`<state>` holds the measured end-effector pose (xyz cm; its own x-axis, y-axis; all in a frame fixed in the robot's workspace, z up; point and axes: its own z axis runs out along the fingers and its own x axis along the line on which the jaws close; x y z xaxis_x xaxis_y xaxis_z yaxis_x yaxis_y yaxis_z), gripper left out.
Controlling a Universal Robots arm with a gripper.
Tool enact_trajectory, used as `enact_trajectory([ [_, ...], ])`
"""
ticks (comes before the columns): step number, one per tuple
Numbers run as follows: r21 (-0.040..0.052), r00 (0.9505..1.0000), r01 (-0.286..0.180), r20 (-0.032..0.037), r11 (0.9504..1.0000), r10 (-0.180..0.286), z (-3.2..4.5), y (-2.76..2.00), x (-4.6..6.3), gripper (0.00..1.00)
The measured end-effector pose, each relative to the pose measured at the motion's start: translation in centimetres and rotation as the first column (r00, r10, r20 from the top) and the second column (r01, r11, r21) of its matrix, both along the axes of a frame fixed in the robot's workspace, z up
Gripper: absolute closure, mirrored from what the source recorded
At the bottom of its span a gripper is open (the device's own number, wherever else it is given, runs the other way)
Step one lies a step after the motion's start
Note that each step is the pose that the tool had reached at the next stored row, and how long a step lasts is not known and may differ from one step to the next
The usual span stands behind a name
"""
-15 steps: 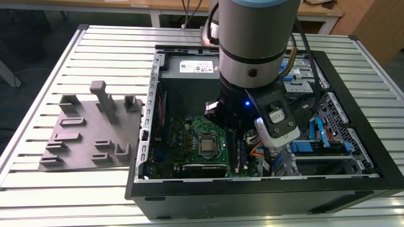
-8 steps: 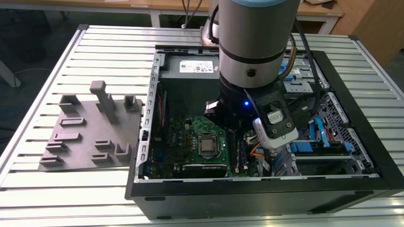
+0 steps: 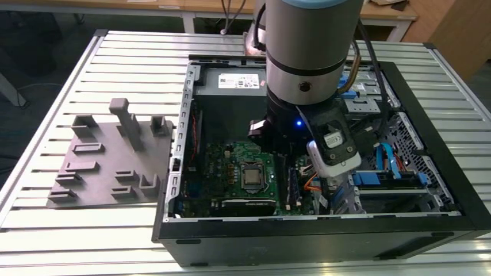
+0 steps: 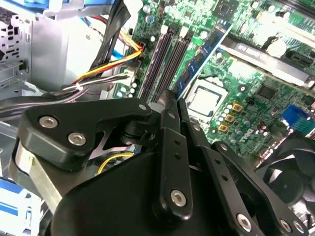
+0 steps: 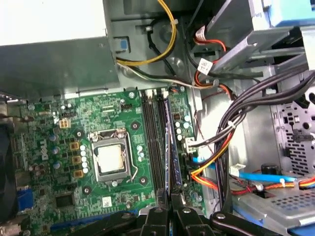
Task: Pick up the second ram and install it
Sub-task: 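Insert the second ram into the second slot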
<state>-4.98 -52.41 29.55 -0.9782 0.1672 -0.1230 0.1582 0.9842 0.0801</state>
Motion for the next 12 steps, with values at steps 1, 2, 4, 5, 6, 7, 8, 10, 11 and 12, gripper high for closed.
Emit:
enact_trajectory([
  [1, 0.0004, 1.0000, 0.000, 0.0000, 1.0000, 0.000, -0.02, 0.25, 0.0, 0.86],
  [2, 0.0002, 1.0000, 0.000, 0.0000, 1.0000, 0.000, -0.04, 0.58, 0.0, 0.86],
  [4, 0.0003, 1.0000, -0.004, 0.0000, 1.0000, 0.004, -0.10, 0.99, 0.0, 0.86],
  [5, 0.0004, 1.0000, -0.009, 0.0000, 1.0000, 0.009, -0.13, 1.09, 0.0, 0.86],
  [6, 0.0003, 0.9999, -0.015, 0.0000, 0.9999, 0.015, -0.15, 1.17, 0.0, 0.86],
  [7, 0.0002, 0.9998, -0.020, -0.0001, 0.9998, 0.020, -0.17, 1.28, 0.0, 0.86],
  [8, 0.0003, 0.9997, -0.025, -0.0001, 0.9997, 0.025, -0.21, 1.40, 0.0, 0.86],
  [10, 0.0005, 0.9996, -0.026, -0.0086, 0.9997, 0.026, -0.26, 1.66, 0.0, 0.86],
  [11, -0.0001, 0.9994, -0.026, -0.0230, 0.9997, 0.026, -0.27, 1.81, 0.0, 0.86],
  [12, -0.0018, 0.9988, -0.026, -0.0411, 0.9997, 0.026, -0.27, 1.95, 0.0, 0.86],
])
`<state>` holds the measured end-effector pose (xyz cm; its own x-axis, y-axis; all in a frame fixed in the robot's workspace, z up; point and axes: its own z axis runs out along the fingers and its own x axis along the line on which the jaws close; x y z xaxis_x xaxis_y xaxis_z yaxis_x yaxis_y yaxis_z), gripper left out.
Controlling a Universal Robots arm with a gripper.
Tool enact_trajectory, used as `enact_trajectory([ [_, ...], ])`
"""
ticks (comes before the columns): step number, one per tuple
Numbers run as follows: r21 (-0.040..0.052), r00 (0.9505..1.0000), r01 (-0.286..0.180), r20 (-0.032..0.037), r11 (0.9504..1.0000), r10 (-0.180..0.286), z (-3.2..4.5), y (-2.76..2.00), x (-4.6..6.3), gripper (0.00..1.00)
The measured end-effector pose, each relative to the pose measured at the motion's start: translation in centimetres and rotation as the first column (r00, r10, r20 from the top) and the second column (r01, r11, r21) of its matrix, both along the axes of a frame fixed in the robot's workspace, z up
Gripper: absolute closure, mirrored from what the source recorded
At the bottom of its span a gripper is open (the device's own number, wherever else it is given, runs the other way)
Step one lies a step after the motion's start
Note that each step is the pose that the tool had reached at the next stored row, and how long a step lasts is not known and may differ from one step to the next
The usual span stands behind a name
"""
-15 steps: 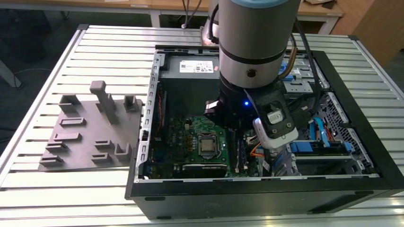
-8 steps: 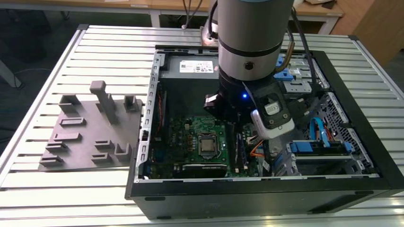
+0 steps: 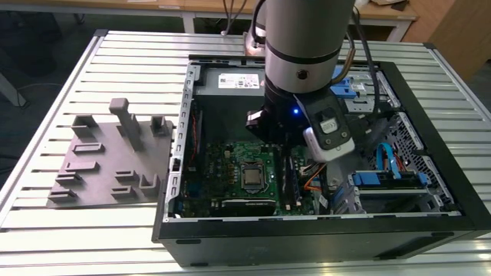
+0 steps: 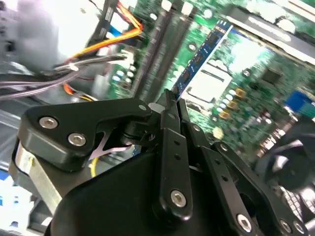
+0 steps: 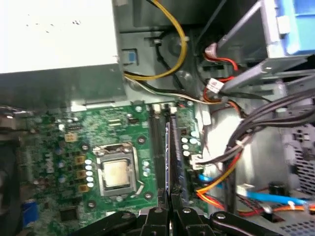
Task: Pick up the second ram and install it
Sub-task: 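Insert the second ram into the second slot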
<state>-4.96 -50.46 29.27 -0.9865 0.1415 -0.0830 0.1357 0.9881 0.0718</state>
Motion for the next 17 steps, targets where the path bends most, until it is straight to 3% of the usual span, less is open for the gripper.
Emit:
enact_trajectory([
  [3, -0.0066, 0.9986, -0.001, -0.0529, 1.0000, 0.000, -0.01, 0.24, 0.01, 0.86],
  [4, -0.0075, 0.9979, -0.003, -0.0645, 1.0000, 0.003, -0.04, 0.25, 0.01, 0.86],
  [5, -0.0074, 0.9974, -0.013, -0.0707, 0.9999, 0.012, -0.08, 0.25, 0.01, 0.86],
  [10, -0.0073, 0.9943, -0.066, -0.0843, 0.9978, 0.065, -0.31, 0.25, 0.00, 0.86],
  [17, -0.0071, 0.9943, -0.066, -0.0848, 0.9978, 0.065, -0.34, 0.26, 0.01, 0.86],
])
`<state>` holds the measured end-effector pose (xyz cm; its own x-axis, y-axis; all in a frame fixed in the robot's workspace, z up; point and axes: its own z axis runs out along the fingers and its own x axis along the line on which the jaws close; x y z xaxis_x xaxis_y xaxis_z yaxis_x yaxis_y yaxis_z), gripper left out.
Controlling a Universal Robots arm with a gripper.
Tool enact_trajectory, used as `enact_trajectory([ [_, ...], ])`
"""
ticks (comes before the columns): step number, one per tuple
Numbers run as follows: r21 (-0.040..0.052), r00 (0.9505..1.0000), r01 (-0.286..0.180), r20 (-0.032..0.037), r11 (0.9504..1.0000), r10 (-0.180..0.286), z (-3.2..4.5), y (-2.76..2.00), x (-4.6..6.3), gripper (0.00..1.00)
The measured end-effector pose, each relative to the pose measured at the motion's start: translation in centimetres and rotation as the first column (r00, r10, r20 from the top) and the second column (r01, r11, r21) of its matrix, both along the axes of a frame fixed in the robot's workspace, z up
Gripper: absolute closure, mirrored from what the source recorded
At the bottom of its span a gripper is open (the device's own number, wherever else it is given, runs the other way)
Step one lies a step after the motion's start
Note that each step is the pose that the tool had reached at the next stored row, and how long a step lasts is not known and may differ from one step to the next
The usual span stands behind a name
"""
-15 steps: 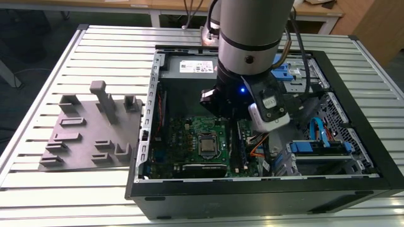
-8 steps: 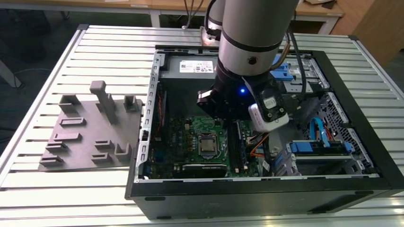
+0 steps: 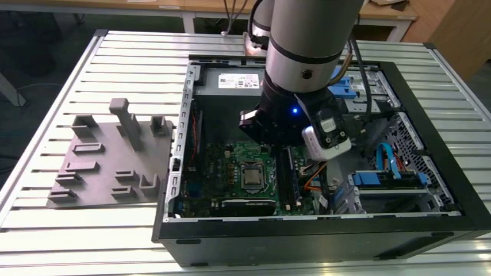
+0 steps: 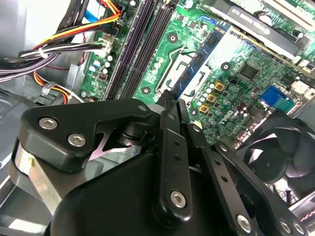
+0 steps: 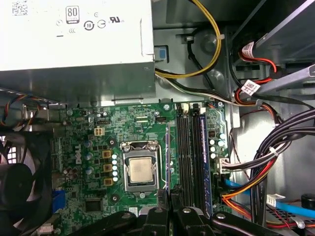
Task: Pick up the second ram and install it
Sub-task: 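Insert the second ram into the second slot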
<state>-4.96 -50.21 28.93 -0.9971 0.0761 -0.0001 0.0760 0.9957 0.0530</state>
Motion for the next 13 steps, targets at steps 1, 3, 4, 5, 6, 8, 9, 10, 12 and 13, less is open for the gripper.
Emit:
enact_trajectory([
  [1, 0.0001, 1.0000, 0.000, 0.0001, 1.0000, 0.000, -0.03, 0.00, 0.0, 0.86],
  [3, 0.0001, 1.0000, 0.000, 0.0000, 1.0000, 0.000, -0.14, 0.00, 0.0, 0.86],
  [4, 0.0000, 1.0000, 0.000, -0.0002, 1.0000, 0.000, -0.21, 0.00, 0.0, 0.86],
  [5, 0.0001, 1.0000, 0.000, -0.0002, 1.0000, 0.000, -0.29, 0.00, 0.1, 0.86],
  [6, 0.0000, 1.0000, 0.000, -0.0002, 1.0000, 0.000, -0.36, 0.00, 0.1, 0.86],
  [8, 0.0000, 1.0000, 0.000, -0.0004, 1.0000, 0.000, -0.56, 0.00, 0.3, 0.86],
  [9, 0.0000, 1.0000, 0.000, -0.0005, 1.0000, 0.000, -0.66, 0.00, 0.4, 0.86],
  [10, 0.0000, 1.0000, 0.000, -0.0008, 1.0000, 0.000, -0.79, 0.00, 0.5, 0.86],
  [12, -0.0001, 1.0000, 0.000, -0.0014, 1.0000, 0.000, -1.07, 0.00, 0.7, 0.86],
  [13, 0.0000, 1.0000, 0.000, -0.0016, 1.0000, 0.000, -1.23, 0.00, 0.8, 0.86],
])
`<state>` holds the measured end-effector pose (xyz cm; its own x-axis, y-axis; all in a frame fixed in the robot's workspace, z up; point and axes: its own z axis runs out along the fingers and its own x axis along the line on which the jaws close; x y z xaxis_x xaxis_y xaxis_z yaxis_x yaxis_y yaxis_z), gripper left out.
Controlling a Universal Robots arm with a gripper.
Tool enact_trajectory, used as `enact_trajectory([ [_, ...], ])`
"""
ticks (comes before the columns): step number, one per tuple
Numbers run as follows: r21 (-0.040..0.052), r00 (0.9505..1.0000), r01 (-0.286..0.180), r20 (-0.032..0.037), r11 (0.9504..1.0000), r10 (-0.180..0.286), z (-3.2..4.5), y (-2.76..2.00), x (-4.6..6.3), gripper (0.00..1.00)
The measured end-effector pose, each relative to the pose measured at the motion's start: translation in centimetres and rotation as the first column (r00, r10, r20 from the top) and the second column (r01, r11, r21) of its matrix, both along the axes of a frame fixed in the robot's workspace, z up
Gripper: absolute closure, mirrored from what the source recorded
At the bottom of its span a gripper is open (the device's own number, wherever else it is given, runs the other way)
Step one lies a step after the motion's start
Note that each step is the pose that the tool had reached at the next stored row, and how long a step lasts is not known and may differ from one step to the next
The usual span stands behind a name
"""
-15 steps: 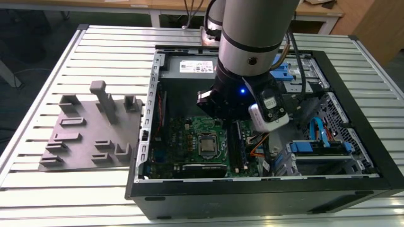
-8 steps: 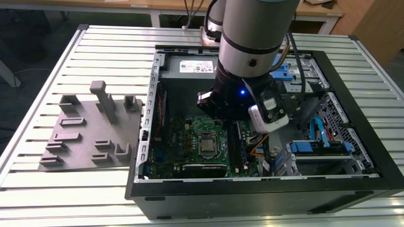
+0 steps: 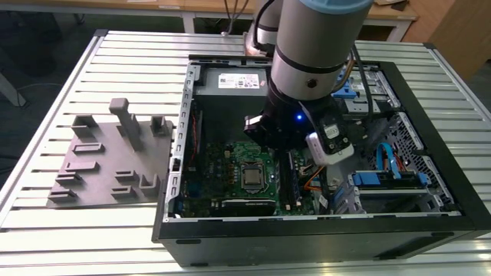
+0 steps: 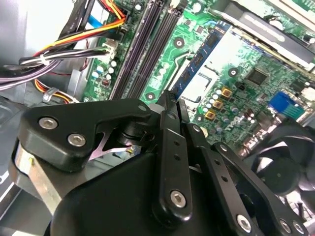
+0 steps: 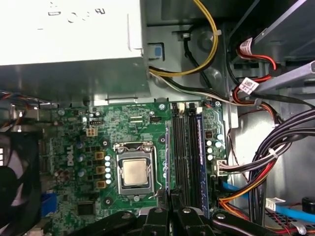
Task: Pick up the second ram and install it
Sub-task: 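Insert the second ram into the second slot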
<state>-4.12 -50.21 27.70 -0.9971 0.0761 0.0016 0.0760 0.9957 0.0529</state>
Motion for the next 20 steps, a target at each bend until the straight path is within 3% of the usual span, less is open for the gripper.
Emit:
enact_trajectory([
  [8, -0.0001, 1.0000, 0.000, -0.0038, 1.0000, 0.000, -1.28, 0.00, 1.3, 0.86],
  [20, -0.0001, 0.9999, -0.013, -0.0063, 0.9999, 0.013, -3.33, 0.14, 1.9, 0.86],
])
